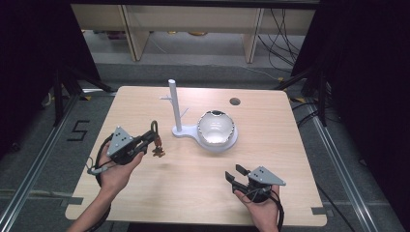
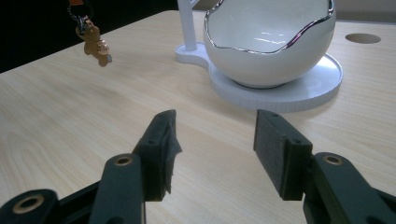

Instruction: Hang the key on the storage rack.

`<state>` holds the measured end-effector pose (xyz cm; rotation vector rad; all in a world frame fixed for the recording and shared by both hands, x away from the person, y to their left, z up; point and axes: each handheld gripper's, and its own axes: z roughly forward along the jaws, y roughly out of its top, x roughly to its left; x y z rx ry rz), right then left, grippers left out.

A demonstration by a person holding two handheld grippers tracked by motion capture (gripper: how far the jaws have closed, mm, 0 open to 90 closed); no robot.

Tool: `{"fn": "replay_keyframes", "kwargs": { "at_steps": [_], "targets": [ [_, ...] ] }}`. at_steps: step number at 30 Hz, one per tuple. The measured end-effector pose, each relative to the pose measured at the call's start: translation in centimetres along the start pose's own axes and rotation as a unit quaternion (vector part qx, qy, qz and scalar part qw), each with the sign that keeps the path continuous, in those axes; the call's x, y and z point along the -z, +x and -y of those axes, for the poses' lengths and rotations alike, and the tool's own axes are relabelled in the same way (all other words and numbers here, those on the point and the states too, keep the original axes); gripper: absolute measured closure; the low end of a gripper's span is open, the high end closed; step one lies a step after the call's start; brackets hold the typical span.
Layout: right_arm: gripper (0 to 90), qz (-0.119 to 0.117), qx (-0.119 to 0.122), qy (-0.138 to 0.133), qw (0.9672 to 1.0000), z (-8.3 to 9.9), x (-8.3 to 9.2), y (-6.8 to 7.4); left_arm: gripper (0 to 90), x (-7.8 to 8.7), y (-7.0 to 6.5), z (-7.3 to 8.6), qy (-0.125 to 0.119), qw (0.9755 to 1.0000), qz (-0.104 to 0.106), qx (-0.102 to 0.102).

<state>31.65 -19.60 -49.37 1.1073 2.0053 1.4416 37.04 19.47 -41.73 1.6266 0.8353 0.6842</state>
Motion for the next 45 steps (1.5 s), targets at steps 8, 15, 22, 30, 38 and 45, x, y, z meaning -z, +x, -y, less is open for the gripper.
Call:
{"fn": "replay_keyframes", "kwargs": {
  "at_steps": [8, 15, 22, 30, 38, 45],
  "targets": [
    [50.0, -0.003, 0.0, -0.002, 1.0, 0.1, 0.0, 0.0, 83.1, -0.3, 0.4, 0.0, 0.005, 0.9998, -0.017, -0.003],
    [50.1, 0.003, 0.005, 0.001, 1.0, 0.0, 0.2, -0.1, 83.1, -0.8, 0.8, 0.0, 0.01, 0.9995, -0.031, -0.004],
    [50.1, 0.0, -0.008, 0.001, 1.0, 0.1, 0.1, 0.1, 83.1, -1.5, 1.1, -0.1, 0.015, 0.999, -0.042, 0.002],
    [50.1, 0.0, -0.007, 0.003, 1.0, 0.1, 0.2, 0.1, 83.1, -2.0, 1.4, -0.2, 0.015, 0.9985, -0.052, 0.002],
    [50.2, -0.004, -0.019, 0.006, 0.9998, 0.1, 0.2, 0.2, 83.1, -2.7, 1.7, -0.6, 0.018, 0.998, -0.061, -0.002],
    [50.2, -0.01, -0.025, 0.004, 0.9996, 0.1, 0.2, 0.3, 83.1, -3.5, 1.8, -0.7, 0.015, 0.9979, -0.063, -0.003]
  ]
}}
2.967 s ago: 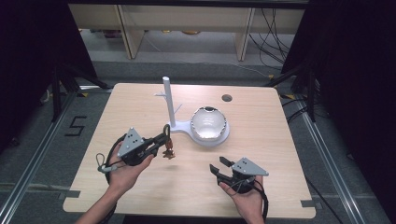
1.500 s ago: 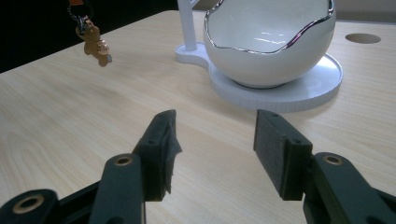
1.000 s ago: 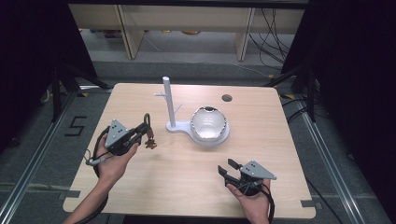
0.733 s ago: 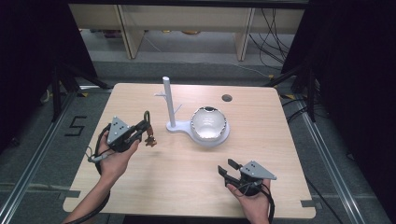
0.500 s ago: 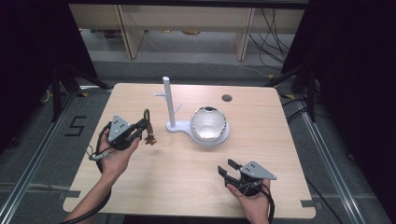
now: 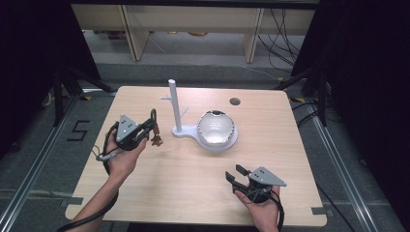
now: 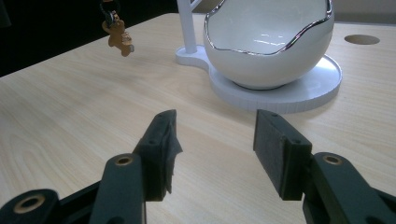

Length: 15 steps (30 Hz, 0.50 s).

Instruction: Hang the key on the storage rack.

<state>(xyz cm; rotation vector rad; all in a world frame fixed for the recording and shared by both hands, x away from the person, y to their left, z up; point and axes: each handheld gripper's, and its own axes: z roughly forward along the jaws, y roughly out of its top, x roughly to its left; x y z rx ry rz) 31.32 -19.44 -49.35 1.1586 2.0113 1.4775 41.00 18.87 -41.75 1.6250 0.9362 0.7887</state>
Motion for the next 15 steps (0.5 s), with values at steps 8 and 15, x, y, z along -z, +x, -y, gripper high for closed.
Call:
{"fn": "replay_keyframes", "kwargs": {
  "at_steps": [8, 15],
  "targets": [
    [50.2, 0.004, 0.002, -0.001, 1.0, 0.0, 0.1, 0.0, 83.1, -0.8, 0.1, -0.5, 0.001, 1.0, -0.007, -0.004],
    [50.2, 0.004, 0.002, -0.002, 1.0, 0.0, 0.1, -0.1, 83.0, -1.3, 0.2, -0.7, 0.001, 0.9999, -0.011, -0.004]
  ]
}}
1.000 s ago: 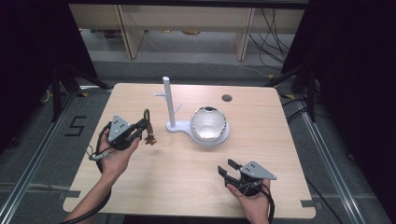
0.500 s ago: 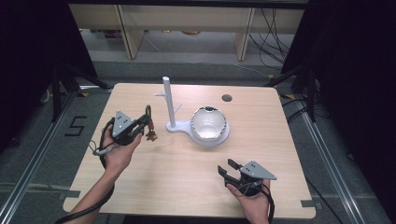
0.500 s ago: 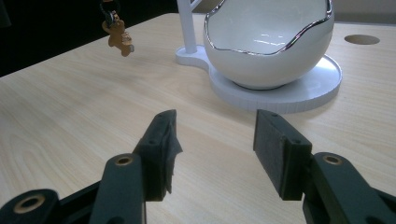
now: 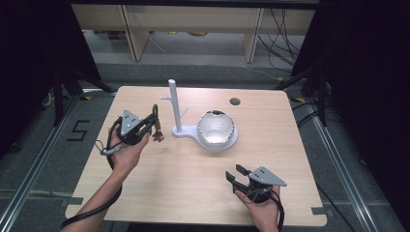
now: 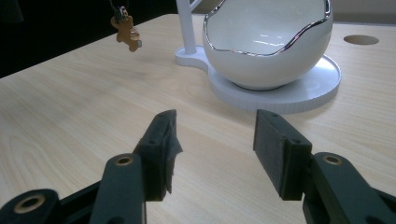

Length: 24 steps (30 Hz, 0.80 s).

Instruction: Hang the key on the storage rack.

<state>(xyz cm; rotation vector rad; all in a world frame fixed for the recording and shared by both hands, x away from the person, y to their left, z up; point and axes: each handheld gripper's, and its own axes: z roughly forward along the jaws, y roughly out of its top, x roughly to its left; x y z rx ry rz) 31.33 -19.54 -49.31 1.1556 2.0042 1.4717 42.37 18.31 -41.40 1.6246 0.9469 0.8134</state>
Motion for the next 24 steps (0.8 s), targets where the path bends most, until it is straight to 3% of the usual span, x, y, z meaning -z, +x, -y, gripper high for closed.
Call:
{"fn": "replay_keyframes", "kwargs": {
  "at_steps": [12, 13, 14, 17, 24],
  "targets": [
    [50.2, -0.004, 0.0, -0.001, 1.0, 0.0, 0.0, 0.0, 83.0, -1.0, 0.1, -0.5, 0.002, 0.9999, -0.012, -0.003],
    [50.2, -0.004, -0.015, 0.001, 0.9999, 0.1, 0.1, 0.3, 83.0, -1.2, 0.2, -0.6, 0.002, 0.9999, -0.014, -0.002],
    [50.2, -0.009, 0.001, -0.003, 1.0, 0.1, -0.1, 0.0, 83.0, -1.2, 0.2, -0.6, 0.002, 0.9999, -0.014, -0.002],
    [50.2, 0.003, 0.015, -0.005, 0.9999, 0.0, -0.1, -0.1, 83.0, -1.4, 0.2, -0.8, 0.002, 0.9998, -0.017, -0.003],
    [50.2, -0.001, 0.004, -0.002, 1.0, 0.0, 0.0, -0.1, 83.0, -1.8, 0.2, -1.0, 0.005, 0.9997, -0.022, -0.004]
  ]
}}
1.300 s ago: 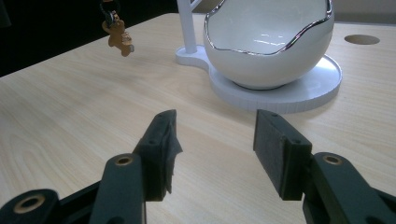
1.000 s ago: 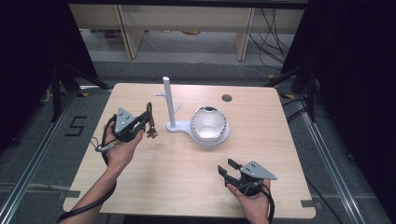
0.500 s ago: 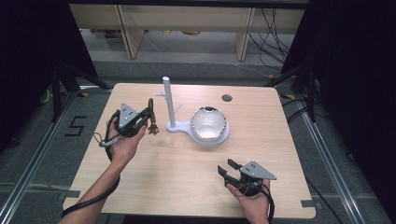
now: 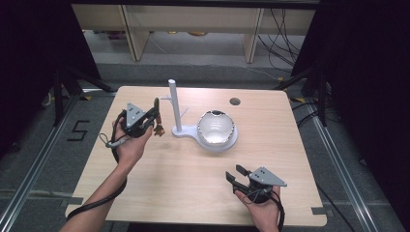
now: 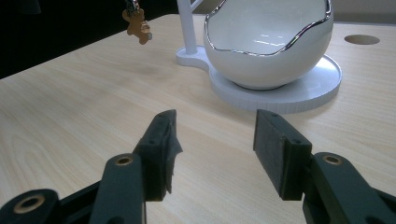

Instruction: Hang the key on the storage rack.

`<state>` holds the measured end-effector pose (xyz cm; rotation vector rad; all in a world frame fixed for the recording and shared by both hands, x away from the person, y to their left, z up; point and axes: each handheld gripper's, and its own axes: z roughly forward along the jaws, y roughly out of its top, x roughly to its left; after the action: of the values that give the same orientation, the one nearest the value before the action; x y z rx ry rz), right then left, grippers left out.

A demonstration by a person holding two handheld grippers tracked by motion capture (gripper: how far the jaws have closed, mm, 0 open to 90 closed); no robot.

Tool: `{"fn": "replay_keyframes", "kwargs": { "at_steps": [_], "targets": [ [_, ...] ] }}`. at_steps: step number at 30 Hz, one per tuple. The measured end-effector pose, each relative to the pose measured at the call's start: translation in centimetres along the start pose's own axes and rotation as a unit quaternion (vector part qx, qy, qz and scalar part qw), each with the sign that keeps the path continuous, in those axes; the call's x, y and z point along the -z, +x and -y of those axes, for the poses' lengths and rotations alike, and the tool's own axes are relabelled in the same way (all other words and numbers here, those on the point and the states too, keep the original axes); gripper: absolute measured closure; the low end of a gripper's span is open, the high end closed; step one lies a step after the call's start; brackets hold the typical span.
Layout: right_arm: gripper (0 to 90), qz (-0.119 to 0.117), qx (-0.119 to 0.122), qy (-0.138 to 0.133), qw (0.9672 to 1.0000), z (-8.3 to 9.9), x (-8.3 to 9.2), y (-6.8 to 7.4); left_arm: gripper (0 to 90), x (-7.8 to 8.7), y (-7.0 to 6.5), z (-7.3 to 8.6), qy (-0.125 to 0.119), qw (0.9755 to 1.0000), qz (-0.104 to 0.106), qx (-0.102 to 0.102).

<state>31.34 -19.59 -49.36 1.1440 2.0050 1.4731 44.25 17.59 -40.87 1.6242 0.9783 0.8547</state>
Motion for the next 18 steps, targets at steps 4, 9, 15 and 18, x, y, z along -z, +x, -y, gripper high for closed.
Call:
{"fn": "replay_keyframes", "kwargs": {
  "at_steps": [4, 9, 15, 18],
  "targets": [
    [50.2, 0.001, -0.001, 0.0, 1.0, 0.0, 0.1, 0.0, 83.0, -0.2, 0.0, -0.2, -0.001, 1.0, -0.005, 0.004],
    [50.1, 0.0, -0.002, 0.002, 1.0, 0.0, 0.1, 0.0, 82.9, -0.5, 0.1, -0.5, 0.0, 0.9999, -0.011, 0.002],
    [50.1, -0.002, 0.0, 0.0, 1.0, 0.0, 0.1, -0.1, 82.9, -0.8, 0.1, -1.0, -0.003, 0.9999, -0.016, -0.002],
    [50.1, -0.001, -0.003, 0.002, 1.0, 0.0, 0.1, 0.0, 82.9, -1.0, 0.0, -1.1, -0.003, 0.9998, -0.018, -0.008]
  ]
}}
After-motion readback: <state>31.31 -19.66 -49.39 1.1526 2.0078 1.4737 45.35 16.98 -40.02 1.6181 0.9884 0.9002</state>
